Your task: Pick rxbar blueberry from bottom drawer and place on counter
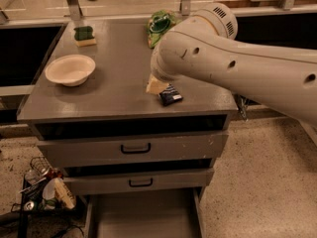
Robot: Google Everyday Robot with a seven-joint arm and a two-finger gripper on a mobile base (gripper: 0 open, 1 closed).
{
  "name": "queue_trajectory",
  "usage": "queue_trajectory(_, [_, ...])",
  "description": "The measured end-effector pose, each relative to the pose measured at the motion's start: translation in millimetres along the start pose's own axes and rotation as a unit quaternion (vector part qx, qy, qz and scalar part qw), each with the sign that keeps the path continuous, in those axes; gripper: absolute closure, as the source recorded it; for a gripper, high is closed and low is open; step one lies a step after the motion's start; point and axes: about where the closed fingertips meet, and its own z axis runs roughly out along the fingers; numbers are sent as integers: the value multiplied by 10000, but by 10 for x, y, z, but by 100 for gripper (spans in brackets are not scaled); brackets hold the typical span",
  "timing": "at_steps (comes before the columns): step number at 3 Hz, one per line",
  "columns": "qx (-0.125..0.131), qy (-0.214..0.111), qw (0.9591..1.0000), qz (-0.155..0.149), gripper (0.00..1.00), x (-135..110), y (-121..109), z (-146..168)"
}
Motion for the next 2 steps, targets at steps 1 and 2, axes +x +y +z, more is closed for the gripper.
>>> queue_trajectory(1, [0, 0, 10000, 0, 0, 0, 0, 0])
queue_trajectory(2, [0, 0, 10000, 0, 0, 0, 0, 0])
